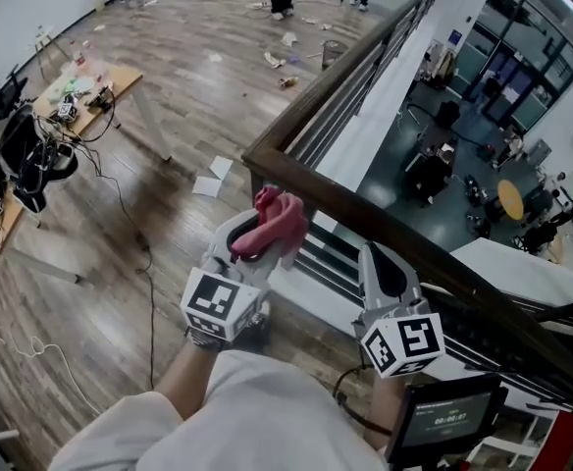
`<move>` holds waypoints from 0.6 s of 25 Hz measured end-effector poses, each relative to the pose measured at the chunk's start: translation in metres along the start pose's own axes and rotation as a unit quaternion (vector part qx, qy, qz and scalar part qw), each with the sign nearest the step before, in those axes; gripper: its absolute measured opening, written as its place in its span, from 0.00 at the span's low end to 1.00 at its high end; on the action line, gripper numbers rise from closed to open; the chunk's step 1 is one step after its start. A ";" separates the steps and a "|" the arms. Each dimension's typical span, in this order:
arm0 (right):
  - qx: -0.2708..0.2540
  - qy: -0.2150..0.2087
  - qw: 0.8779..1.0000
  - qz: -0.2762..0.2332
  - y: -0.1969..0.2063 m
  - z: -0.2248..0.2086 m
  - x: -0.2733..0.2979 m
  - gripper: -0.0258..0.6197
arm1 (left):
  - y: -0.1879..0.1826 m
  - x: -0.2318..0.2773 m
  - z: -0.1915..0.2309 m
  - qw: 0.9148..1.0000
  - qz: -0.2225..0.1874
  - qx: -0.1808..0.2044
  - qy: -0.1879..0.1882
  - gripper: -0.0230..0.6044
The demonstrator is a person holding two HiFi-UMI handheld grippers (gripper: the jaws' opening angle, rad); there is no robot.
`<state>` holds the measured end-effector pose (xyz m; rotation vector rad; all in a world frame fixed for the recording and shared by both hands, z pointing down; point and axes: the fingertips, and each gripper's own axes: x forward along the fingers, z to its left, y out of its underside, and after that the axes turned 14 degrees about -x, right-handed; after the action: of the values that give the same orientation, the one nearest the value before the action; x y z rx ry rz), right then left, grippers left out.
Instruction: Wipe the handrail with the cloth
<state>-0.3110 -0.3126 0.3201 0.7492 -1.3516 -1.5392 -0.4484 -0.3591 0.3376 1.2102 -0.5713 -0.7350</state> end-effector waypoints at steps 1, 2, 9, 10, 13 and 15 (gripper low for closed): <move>0.000 0.003 1.000 0.000 -0.001 -0.003 0.007 0.04 | -0.002 0.005 0.006 1.000 -0.001 -0.003 -0.001 0.28; 0.001 0.005 1.000 0.000 -0.001 -0.005 0.014 0.04 | -0.002 0.010 0.013 1.000 0.001 -0.006 -0.002 0.28; 0.006 0.012 1.000 0.017 0.002 -0.014 0.058 0.04 | -0.004 0.044 0.054 0.999 0.026 -0.006 -0.017 0.28; 0.007 0.013 1.000 0.020 0.003 -0.014 0.064 0.04 | -0.003 0.048 0.061 0.999 0.029 -0.009 -0.020 0.28; 0.010 0.018 0.999 0.026 0.007 -0.018 0.083 0.04 | 0.001 0.061 0.084 0.999 0.038 -0.014 -0.028 0.28; 0.012 0.021 0.999 0.031 0.011 -0.019 0.095 0.04 | 0.006 0.070 0.097 0.999 0.044 -0.007 -0.026 0.28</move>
<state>-0.3279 -0.4069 0.3392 0.7435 -1.3528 -1.4533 -0.4740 -0.4714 0.3697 1.1492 -0.6569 -0.6962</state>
